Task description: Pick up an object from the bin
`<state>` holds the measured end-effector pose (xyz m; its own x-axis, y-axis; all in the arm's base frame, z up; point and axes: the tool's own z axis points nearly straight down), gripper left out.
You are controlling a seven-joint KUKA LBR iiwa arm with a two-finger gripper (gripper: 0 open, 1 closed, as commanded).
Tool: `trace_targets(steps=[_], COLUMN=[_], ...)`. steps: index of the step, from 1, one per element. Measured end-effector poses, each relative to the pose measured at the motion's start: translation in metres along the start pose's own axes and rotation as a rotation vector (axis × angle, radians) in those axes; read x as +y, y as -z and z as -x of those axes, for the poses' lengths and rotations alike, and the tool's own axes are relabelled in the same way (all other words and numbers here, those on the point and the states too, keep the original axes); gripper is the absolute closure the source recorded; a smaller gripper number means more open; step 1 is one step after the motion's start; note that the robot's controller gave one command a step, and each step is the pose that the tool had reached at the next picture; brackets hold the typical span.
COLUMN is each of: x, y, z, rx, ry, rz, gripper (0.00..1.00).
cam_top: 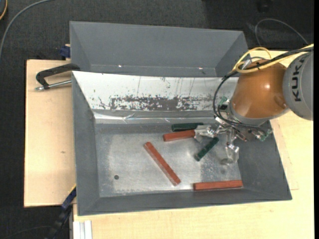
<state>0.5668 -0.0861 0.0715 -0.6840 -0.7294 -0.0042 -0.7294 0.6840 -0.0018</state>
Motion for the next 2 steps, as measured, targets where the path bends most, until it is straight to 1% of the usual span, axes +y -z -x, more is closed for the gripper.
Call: trace_targets(steps=[1,2], x=[0.0,0.014], y=[0.0,0.186], z=[0.0,0.008], rx=[0.0,-0.006], ry=[0.0,0.031], rz=[0.001,-0.009], gripper=[1.0,1.0])
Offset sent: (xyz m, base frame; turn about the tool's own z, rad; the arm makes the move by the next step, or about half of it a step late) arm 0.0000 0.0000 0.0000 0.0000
